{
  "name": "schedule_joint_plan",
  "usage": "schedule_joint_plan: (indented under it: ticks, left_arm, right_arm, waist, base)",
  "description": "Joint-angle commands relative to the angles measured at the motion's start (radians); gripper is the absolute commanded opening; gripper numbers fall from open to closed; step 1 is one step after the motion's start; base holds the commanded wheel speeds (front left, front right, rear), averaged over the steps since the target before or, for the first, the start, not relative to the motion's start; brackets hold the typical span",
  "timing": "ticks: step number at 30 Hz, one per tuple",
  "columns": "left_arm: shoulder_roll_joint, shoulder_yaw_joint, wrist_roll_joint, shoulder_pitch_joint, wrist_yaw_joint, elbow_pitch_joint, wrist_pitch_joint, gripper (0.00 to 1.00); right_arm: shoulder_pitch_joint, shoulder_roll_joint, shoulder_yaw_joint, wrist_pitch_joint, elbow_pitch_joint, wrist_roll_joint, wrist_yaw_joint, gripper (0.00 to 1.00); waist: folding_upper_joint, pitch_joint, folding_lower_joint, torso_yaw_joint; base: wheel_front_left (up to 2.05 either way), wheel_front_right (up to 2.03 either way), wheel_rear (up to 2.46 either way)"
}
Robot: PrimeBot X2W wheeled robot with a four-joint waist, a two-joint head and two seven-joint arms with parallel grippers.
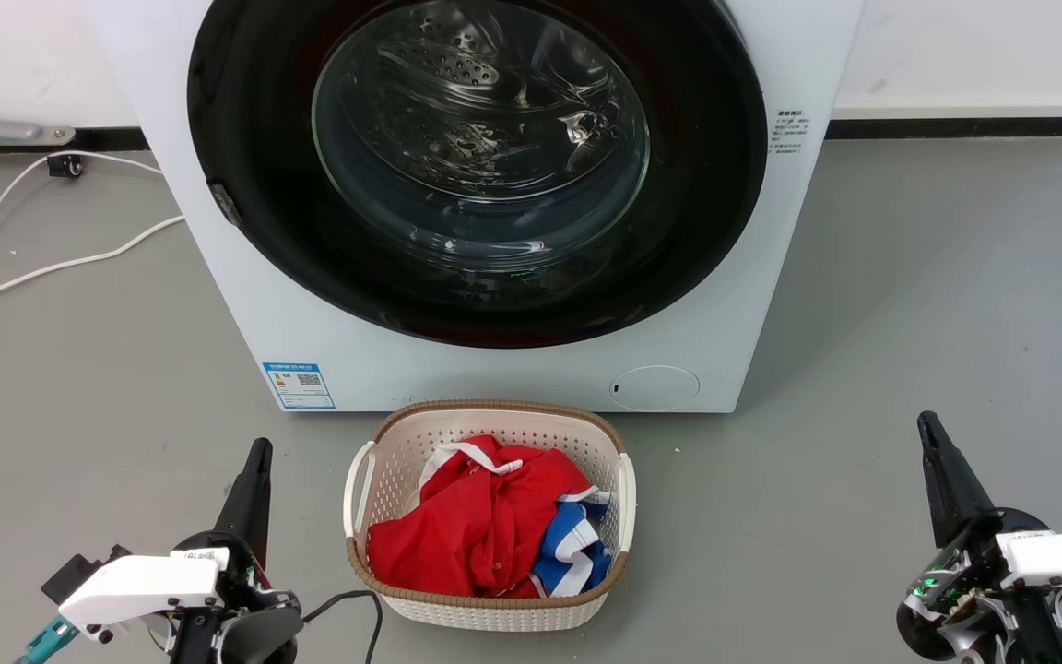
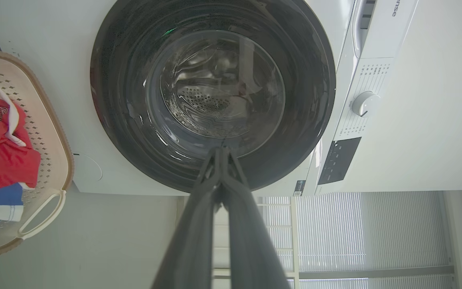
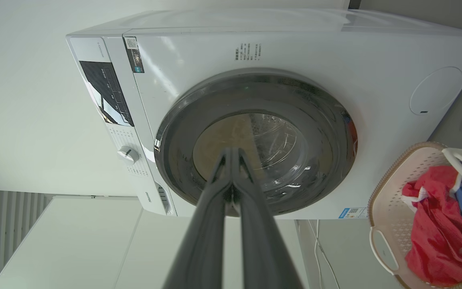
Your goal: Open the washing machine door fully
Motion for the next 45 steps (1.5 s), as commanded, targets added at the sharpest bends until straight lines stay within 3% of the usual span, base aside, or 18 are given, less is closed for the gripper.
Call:
schedule_joint_plan:
  ticks: [1,27,28,45]
  left_arm:
    - [0.000,0.002,0.006,-0.011,-0.003,0.002,0.004,0.00]
    - [-0.003,0.006,0.008,-0.011,-0.003,0.002,0.007,0.00]
    - [-0.002,0.004,0.005,0.000,0.000,0.000,0.003,1.00]
    - [-0.004,-0.054,0.074,0.007,0.000,-0.050,-0.075,1.00]
  right_arm:
    - [-0.009,0.004,-0.002,0.003,0.001,-0.005,0.003,0.00]
    - [-0.010,0.007,-0.007,0.007,0.001,-0.009,0.003,0.00]
    - [0.000,0.004,-0.006,0.005,0.000,-0.006,0.000,1.00]
    - [0.036,-0.007,0.019,-0.060,-0.063,-0.075,0.000,1.00]
  waist:
    - [0.0000,0.000,0.0000,0.000]
    - [0.0000,0.000,0.0000,0.000]
    - [0.0000,0.000,0.0000,0.000]
    - [0.0000,0.000,0.0000,0.000]
  base:
    - [0.00,0.00,0.00]
    - [0.00,0.00,0.00]
    - [0.00,0.00,0.00]
    - [0.00,0.00,0.00]
